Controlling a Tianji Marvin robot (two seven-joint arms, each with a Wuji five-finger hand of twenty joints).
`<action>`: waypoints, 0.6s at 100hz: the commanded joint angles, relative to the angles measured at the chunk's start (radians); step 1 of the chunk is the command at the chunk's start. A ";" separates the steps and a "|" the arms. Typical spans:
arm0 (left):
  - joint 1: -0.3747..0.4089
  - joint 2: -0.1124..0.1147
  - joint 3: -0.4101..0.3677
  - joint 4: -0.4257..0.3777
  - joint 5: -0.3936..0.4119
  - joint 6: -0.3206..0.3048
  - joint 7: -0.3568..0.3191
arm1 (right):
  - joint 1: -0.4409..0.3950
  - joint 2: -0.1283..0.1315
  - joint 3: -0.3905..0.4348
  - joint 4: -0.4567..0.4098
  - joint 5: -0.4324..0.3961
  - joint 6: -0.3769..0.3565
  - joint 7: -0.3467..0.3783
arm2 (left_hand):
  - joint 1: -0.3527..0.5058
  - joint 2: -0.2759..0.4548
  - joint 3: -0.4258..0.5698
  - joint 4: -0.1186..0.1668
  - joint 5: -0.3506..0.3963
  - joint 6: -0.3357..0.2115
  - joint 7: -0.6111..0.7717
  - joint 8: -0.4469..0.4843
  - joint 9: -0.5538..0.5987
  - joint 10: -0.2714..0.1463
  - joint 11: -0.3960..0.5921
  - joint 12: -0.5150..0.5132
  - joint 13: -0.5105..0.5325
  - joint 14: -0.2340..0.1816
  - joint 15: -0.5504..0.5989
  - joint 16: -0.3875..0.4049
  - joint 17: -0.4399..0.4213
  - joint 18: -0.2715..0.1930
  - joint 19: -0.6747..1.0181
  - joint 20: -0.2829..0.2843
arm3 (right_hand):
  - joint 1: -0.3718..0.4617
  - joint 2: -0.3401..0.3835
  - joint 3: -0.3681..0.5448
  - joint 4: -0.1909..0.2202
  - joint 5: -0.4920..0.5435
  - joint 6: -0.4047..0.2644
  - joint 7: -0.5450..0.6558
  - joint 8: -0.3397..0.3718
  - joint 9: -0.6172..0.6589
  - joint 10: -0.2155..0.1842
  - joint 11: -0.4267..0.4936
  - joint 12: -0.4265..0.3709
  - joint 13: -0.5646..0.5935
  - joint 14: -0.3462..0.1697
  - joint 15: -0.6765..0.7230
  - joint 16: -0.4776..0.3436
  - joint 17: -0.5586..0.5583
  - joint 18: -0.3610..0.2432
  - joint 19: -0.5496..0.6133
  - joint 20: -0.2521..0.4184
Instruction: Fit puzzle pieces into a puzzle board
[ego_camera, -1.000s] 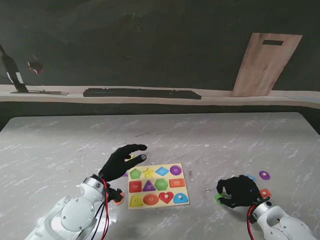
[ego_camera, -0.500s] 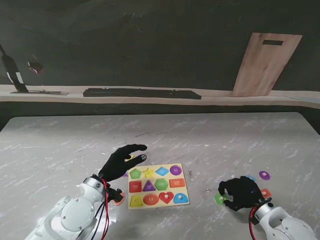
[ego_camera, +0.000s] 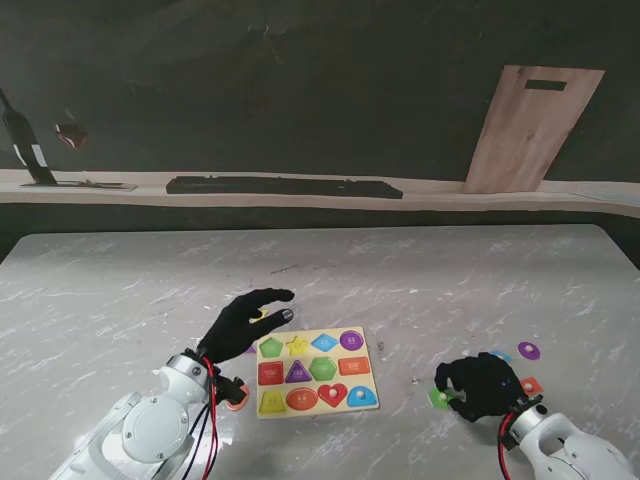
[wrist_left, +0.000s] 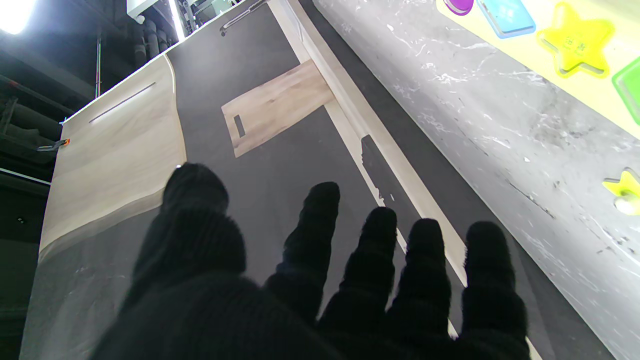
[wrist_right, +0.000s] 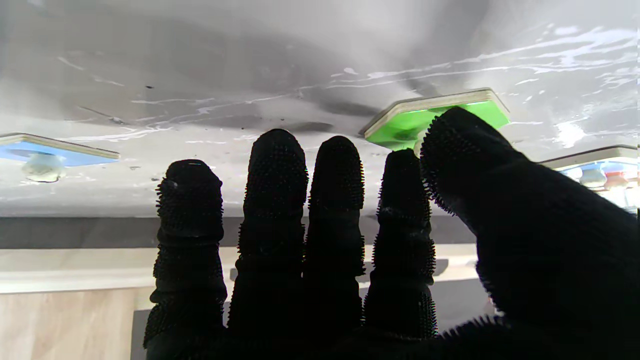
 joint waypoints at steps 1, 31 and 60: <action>0.002 0.000 0.001 -0.002 -0.002 0.002 -0.002 | -0.005 0.000 -0.005 0.001 0.001 -0.005 0.009 | 0.007 0.027 -0.029 -0.012 0.016 -0.027 -0.012 -0.004 0.002 -0.017 -0.009 -0.010 0.026 -0.019 -0.019 0.005 -0.012 0.008 0.001 0.012 | 0.032 0.014 0.013 -0.034 -0.027 -0.033 0.037 -0.019 -0.005 -0.018 0.022 -0.006 -0.013 -0.019 0.025 0.010 0.009 -0.009 0.003 0.012; 0.000 0.000 0.003 -0.001 -0.003 0.004 -0.002 | 0.009 -0.002 -0.023 0.021 0.025 0.002 0.032 | 0.006 0.027 -0.029 -0.012 0.017 -0.028 -0.013 -0.005 0.002 -0.015 -0.009 -0.010 0.025 -0.018 -0.019 0.005 -0.012 0.008 0.002 0.012 | 0.067 0.080 -0.038 -0.057 -0.023 -0.058 0.087 -0.069 0.008 -0.014 0.016 -0.009 -0.014 -0.011 0.029 0.013 0.005 -0.004 -0.003 0.013; -0.001 0.000 0.003 0.000 -0.005 0.006 -0.003 | 0.013 -0.001 -0.029 0.024 0.031 0.013 0.055 | 0.006 0.028 -0.030 -0.012 0.016 -0.026 -0.014 -0.005 0.000 -0.014 -0.010 -0.011 0.023 -0.018 -0.020 0.004 -0.013 0.008 0.002 0.012 | 0.107 0.107 -0.054 -0.061 0.074 -0.101 0.128 -0.079 0.072 -0.022 0.021 -0.003 0.022 -0.002 0.047 0.016 0.021 0.005 0.002 0.015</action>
